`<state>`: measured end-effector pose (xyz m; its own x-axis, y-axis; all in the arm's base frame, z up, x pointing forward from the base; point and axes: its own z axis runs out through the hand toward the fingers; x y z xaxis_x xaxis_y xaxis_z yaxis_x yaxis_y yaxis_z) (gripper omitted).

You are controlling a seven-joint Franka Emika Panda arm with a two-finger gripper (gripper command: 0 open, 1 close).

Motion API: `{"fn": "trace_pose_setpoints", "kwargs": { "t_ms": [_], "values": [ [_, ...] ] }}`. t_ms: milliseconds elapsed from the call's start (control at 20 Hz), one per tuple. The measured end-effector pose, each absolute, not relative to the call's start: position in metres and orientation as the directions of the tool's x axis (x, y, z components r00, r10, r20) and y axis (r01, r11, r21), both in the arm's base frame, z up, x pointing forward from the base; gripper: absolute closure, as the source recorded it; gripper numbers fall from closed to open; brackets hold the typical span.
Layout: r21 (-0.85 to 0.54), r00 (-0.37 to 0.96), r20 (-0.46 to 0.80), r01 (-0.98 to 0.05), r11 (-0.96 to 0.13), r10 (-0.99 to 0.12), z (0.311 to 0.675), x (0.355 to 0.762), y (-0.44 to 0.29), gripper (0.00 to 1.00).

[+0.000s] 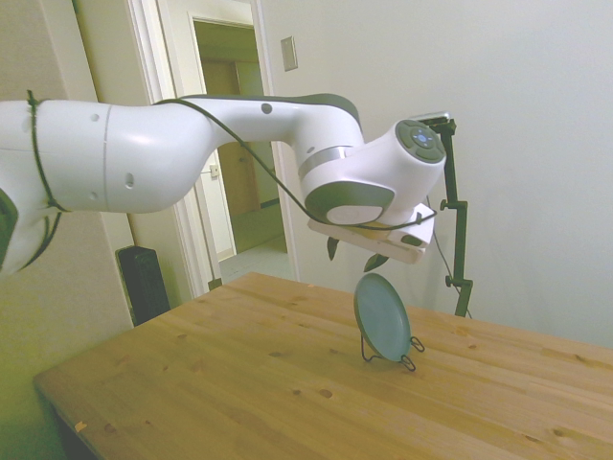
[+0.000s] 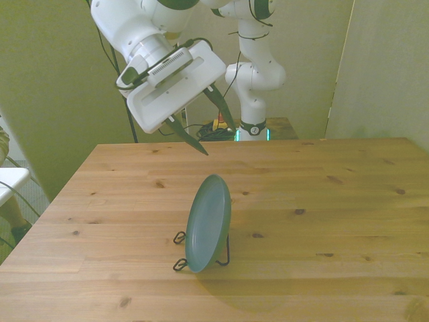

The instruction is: Load the plate

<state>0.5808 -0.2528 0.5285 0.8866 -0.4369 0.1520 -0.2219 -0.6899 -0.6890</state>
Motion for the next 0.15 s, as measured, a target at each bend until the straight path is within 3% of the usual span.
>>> {"fn": "trace_pose_setpoints", "kwargs": {
  "t_ms": [150],
  "values": [
    [-0.653,0.895,0.168,-0.213,-0.727,-0.413,0.509,0.565,-0.231,0.0]
  ]
}}
